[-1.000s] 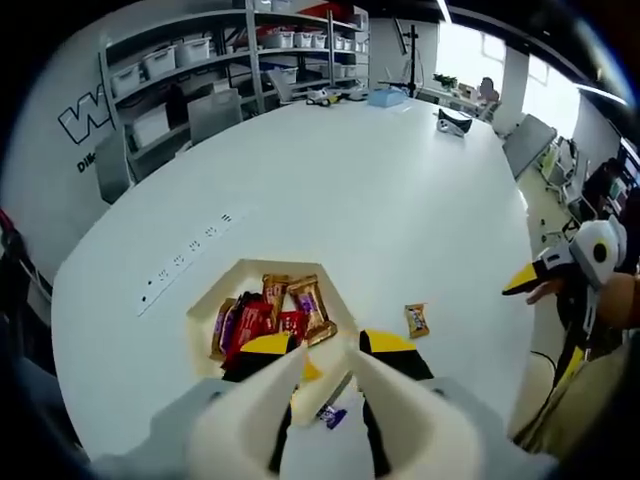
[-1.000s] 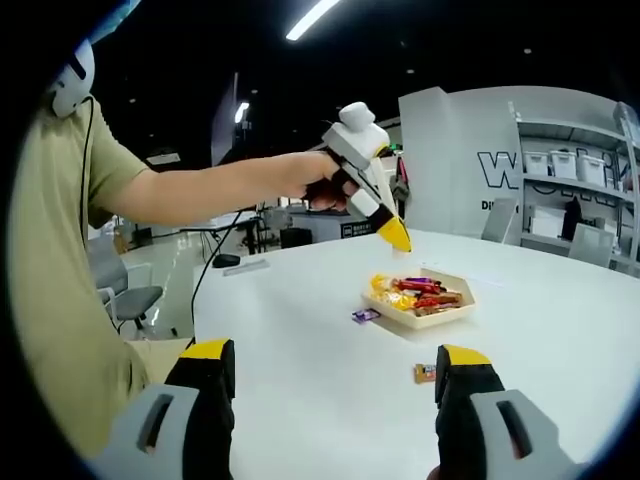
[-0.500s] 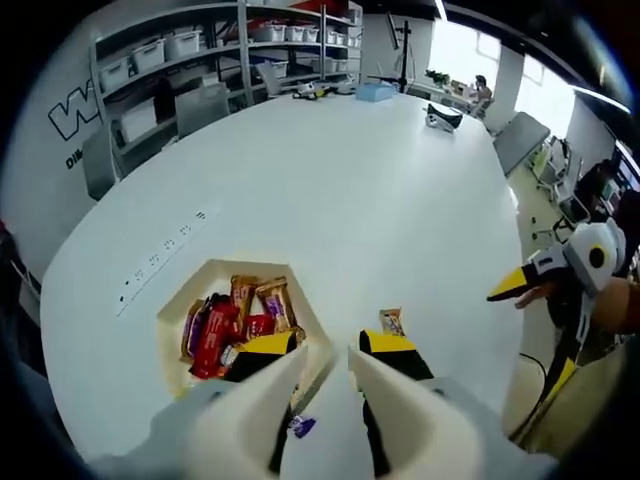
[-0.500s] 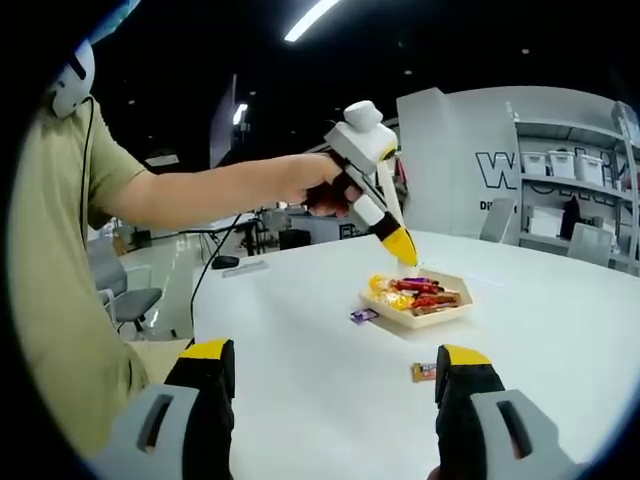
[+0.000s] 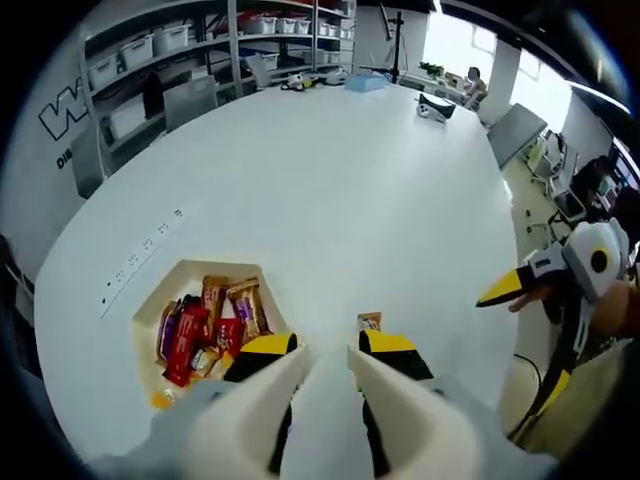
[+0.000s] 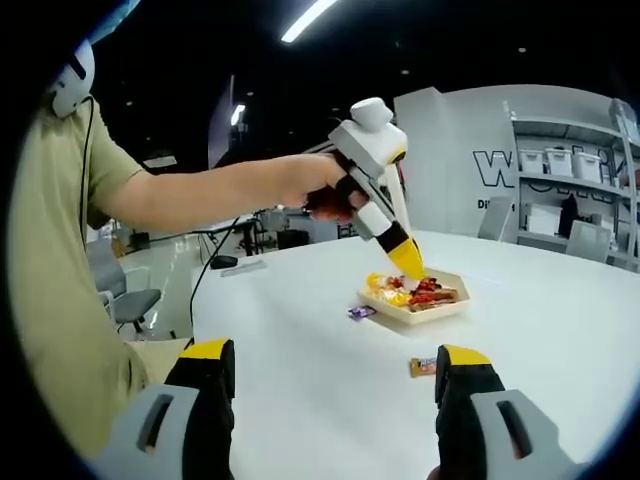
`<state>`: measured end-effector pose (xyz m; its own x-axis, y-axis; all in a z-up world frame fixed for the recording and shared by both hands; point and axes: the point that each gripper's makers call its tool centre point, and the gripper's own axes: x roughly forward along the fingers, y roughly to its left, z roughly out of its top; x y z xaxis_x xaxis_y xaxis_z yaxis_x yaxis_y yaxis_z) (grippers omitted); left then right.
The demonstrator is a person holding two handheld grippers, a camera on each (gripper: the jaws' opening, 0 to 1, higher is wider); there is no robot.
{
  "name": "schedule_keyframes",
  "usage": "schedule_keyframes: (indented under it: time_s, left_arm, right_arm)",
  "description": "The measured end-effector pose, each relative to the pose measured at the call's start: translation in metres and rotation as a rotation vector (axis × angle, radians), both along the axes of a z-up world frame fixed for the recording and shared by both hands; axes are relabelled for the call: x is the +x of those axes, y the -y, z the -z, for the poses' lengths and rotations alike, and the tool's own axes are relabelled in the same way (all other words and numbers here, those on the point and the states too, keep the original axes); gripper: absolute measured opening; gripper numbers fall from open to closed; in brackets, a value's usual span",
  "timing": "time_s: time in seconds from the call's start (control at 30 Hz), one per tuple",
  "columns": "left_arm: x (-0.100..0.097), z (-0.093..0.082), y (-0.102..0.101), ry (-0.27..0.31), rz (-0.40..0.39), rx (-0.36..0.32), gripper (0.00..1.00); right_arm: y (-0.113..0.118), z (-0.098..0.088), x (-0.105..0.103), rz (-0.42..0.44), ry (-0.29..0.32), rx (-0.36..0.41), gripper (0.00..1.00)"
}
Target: Place the target food into the container with the food tongs after gripping and lifting it, then release it inside without dropping or visibly crushing the food.
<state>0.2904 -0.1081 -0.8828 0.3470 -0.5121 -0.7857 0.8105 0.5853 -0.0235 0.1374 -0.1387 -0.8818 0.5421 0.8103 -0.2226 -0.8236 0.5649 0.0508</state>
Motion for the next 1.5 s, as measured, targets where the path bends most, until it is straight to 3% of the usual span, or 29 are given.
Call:
schedule_keyframes:
  time_s: [0.53, 1.13, 1.5]
  left_arm:
    - [-0.01, 0.015, 0.022, -0.04, 0.012, 0.013, 0.24]
    - [-0.024, 0.045, 0.048, -0.084, 0.039, 0.035, 0.24]
    - [-0.023, 0.063, 0.054, -0.097, 0.038, 0.05, 0.24]
  right_arm:
    - [0.004, 0.001, 0.0, 0.008, -0.002, 0.003, 0.82]
    - [0.008, 0.003, 0.0, 0.013, -0.007, 0.004, 0.82]
    - [0.012, 0.003, 0.0, 0.02, -0.008, 0.001, 0.82]
